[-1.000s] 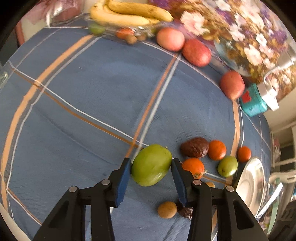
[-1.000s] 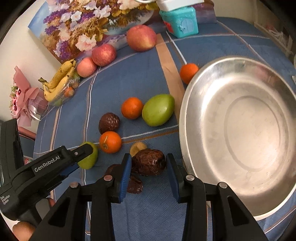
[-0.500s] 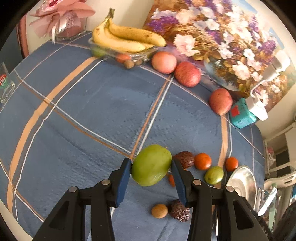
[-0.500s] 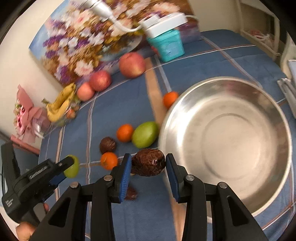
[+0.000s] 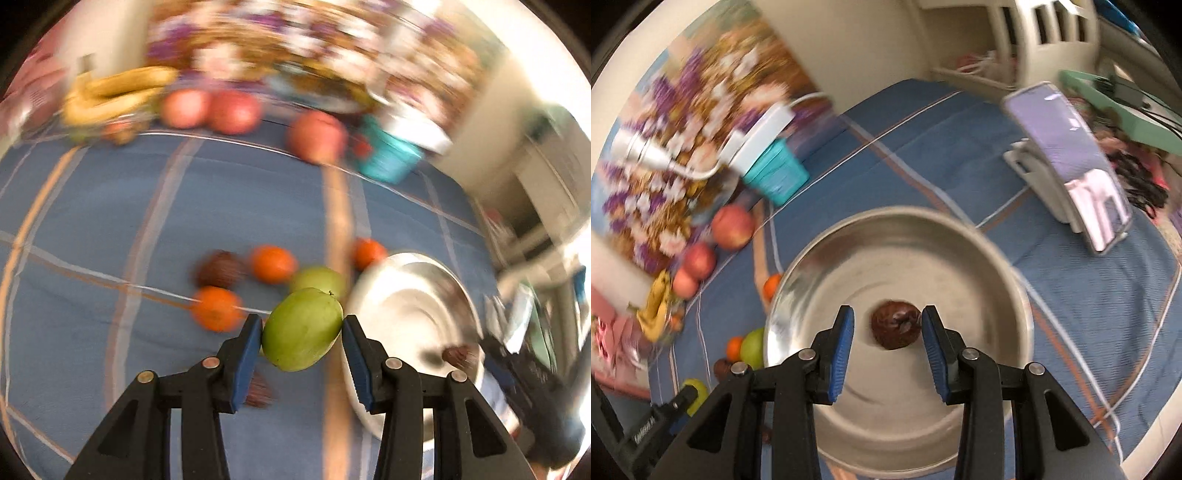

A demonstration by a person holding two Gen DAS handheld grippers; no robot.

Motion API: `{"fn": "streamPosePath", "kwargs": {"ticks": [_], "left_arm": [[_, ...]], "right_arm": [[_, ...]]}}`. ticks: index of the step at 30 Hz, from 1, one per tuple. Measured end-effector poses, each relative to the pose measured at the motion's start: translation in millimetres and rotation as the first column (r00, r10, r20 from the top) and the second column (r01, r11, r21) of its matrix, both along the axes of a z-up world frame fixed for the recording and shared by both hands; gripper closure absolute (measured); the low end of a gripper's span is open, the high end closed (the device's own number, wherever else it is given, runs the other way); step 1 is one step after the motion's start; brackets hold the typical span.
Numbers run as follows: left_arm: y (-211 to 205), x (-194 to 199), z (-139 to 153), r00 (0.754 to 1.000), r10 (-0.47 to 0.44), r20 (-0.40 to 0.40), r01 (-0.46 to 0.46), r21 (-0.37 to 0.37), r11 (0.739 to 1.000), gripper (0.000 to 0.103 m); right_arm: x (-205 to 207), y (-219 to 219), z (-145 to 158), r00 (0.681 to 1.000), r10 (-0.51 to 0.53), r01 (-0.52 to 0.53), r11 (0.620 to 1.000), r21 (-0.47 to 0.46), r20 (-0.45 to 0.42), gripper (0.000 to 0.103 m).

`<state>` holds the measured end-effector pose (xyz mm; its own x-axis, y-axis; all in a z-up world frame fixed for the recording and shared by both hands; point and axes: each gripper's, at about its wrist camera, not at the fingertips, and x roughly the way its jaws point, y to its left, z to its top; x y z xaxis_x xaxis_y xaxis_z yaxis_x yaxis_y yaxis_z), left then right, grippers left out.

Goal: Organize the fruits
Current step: 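Carry the date and mango over the steel plate and open both tools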

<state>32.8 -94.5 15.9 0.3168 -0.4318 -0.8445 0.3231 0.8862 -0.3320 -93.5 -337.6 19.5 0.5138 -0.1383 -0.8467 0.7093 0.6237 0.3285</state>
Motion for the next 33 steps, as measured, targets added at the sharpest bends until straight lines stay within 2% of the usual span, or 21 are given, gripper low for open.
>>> {"fn": "streamPosePath", "kwargs": {"ticks": [4,8,13,17,23,29,33], "left_arm": [[-45.3,-23.6,-7.5,0.991,-0.133,-0.003,0.133,0.010,0.991,0.055],[-82.4,-44.2,-17.3,0.972,-0.236,0.020,0.234,0.064,0.970,0.056],[-96.4,-51.8,-20.6,0.957,-0.282,0.062,0.276,0.098,0.956,0.055],[-96.2,-52.6,-22.1,0.956,-0.286,0.069,0.276,0.124,0.953,0.055],[-75.4,-35.6,-19.8,0.976,-0.206,0.065,0.196,0.140,0.971,0.055],[-28.4,-9.0,-25.6,0.999,-0.025,0.041,0.017,0.171,0.985,0.053],[9.5,6.3,-29.2,0.994,0.104,0.024,-0.107,0.173,0.979,0.047]], "right_arm": [[-7.9,-11.3,4.2,0.999,-0.033,0.033,0.999,-0.010,0.007,0.064],[-10.2,-14.1,2.2,0.999,-0.041,0.041,0.999,0.010,0.009,0.064],[-11.7,-17.6,-1.9,0.999,-0.041,0.040,0.999,0.033,0.008,0.064],[-9.8,-17.9,-5.5,1.000,-0.030,0.030,0.998,0.054,0.005,0.063],[-9.2,-18.5,-5.0,1.000,-0.021,0.020,0.998,0.067,0.008,0.063],[-2.4,-9.3,-7.4,1.000,0.016,-0.016,0.997,0.072,-0.001,0.064],[7.3,6.3,-8.2,0.998,0.069,-0.068,0.996,0.061,-0.012,0.064]]}}
